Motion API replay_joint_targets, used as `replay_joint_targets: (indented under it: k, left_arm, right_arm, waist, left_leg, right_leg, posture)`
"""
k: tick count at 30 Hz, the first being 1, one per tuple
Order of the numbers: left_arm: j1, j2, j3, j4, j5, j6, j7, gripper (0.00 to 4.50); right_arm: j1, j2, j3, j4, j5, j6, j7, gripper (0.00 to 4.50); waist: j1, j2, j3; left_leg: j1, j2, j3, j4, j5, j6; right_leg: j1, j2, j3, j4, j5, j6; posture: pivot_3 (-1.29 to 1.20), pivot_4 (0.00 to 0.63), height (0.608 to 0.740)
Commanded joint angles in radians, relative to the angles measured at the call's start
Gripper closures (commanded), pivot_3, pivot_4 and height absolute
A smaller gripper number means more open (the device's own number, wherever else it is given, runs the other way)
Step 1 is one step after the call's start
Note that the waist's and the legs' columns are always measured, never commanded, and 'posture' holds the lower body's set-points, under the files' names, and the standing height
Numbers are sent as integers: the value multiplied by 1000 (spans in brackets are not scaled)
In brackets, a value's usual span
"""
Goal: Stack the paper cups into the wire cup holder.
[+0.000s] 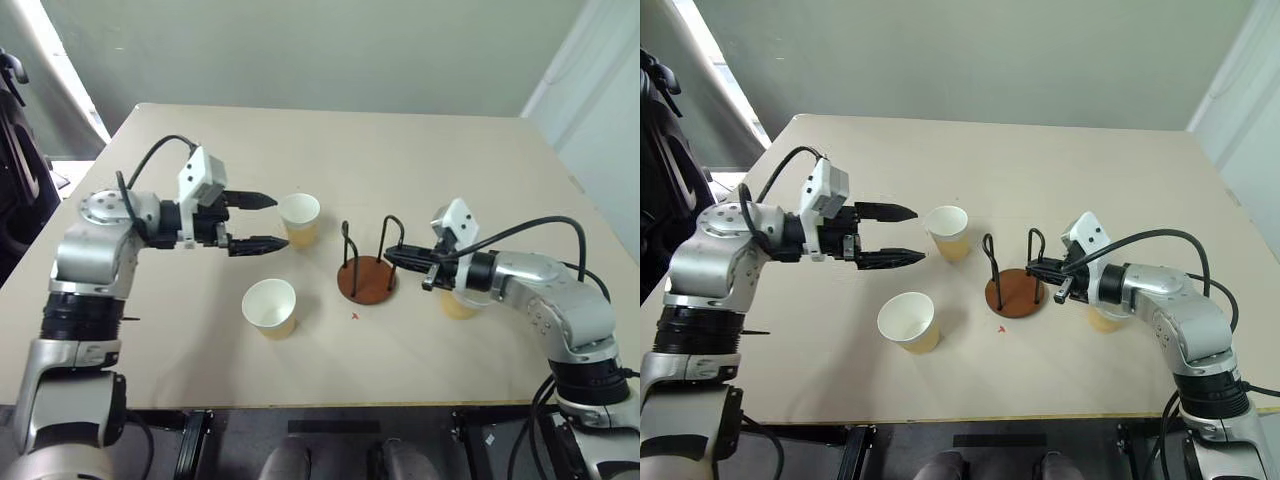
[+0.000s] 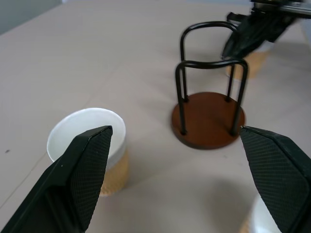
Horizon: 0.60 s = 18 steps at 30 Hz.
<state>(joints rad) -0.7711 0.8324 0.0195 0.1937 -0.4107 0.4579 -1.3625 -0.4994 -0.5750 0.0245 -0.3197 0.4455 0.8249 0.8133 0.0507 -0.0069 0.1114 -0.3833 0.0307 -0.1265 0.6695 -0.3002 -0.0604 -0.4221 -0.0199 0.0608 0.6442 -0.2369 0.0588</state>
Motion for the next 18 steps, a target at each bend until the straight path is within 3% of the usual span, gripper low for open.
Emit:
replay_joint_targets:
  k: [1,15,18]
  left_arm:
    - [-36,32,24,-41,-50,38,-51,0]
    - [43,92,19,-169,-129,142,-104,0]
    - [49,90,19,-168,-126,137,-101,0]
  right_arm:
    - [-11,-17,0,-6,3,-36,11,4478]
    - [-5,-36,40,54,-19,-101,37,4478]
    - [4,-52,56,61,-29,-111,51,3721]
  waist:
    - [0,0,0]
    - [-5,0,0]
    - [-5,0,0]
  left_leg:
    - [0,0,0,0,0,0]
    - [0,0,0,0,0,0]
    - [0,0,-1,0,0,0]
  right_leg:
    - [0,0,0,0,0,0]
    - [0,0,0,0,0,0]
    - [0,0,0,-1,0,0]
  posture:
    - [0,150,740]
    - [0,150,740]
    - [0,150,740]
